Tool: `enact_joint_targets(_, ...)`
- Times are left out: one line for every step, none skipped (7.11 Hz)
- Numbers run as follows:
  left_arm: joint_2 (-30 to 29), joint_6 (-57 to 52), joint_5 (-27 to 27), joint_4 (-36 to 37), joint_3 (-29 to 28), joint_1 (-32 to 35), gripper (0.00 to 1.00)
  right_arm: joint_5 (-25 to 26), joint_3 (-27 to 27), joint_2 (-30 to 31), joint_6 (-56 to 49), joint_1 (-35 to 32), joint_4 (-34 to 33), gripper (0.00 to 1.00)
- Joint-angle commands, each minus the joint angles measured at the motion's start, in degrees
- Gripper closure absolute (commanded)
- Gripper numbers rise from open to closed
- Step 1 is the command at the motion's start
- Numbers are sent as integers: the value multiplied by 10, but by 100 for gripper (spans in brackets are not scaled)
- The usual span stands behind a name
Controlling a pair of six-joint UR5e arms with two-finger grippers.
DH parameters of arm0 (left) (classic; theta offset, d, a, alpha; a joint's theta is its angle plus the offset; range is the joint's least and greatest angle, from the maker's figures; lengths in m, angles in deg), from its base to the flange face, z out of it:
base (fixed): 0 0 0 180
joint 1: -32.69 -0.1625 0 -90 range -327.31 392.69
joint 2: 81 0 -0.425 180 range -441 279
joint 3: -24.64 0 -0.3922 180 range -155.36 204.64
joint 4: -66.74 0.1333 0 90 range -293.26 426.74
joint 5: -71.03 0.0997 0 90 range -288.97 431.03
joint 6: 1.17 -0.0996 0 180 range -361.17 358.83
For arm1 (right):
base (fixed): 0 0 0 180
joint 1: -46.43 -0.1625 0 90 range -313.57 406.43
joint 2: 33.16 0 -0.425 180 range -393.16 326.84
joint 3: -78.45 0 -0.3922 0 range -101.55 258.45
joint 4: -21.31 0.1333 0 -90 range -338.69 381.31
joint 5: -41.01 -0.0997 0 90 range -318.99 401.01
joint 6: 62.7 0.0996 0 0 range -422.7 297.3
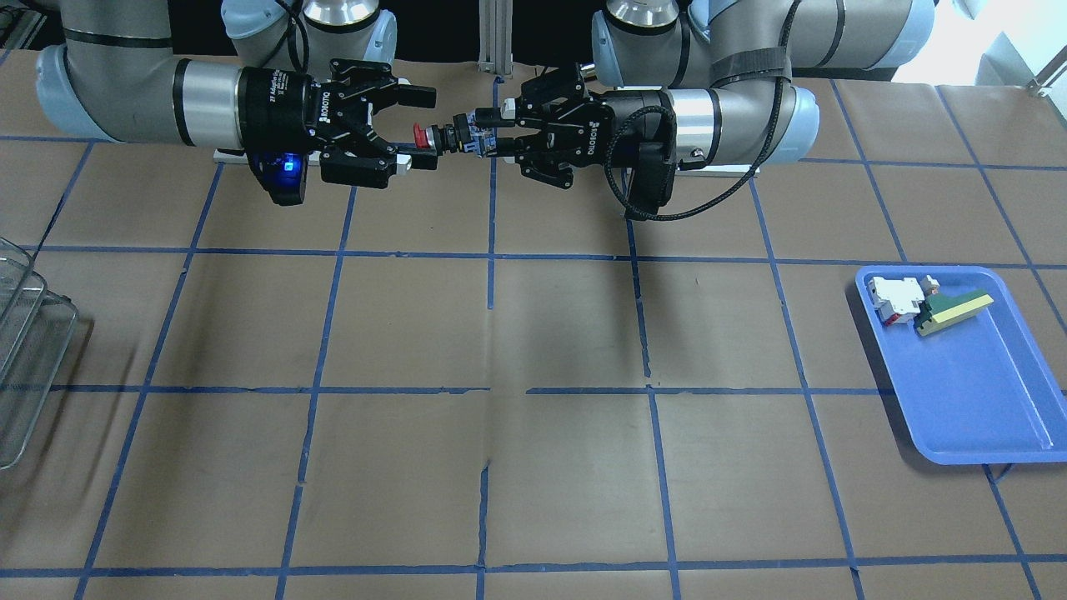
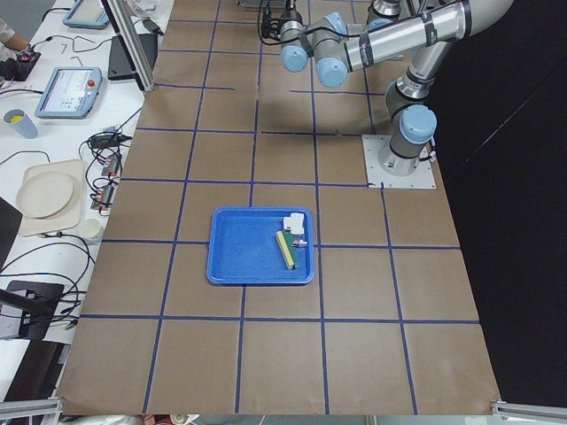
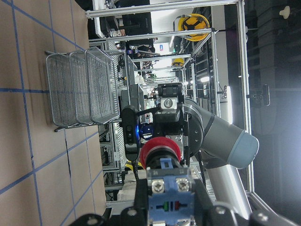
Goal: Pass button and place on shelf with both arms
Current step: 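Close the right gripper on the button held out by the left gripper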
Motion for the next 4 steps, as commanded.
enact_joint_targets(0, -1, 1, 3, 2, 0, 91, -1, -4, -1, -1, 2, 0, 61)
enact_joint_targets(-1, -1, 1, 3, 2, 0, 91, -2, -4, -1, 0, 4, 1, 71)
enact_joint_targets(-1, -1, 1, 3, 2, 0, 91, -2, -4, -1, 1, 4, 2, 79)
enact_joint_targets(-1, -1, 1, 3, 2, 0, 91, -3, -4, -1, 1, 5, 2, 92)
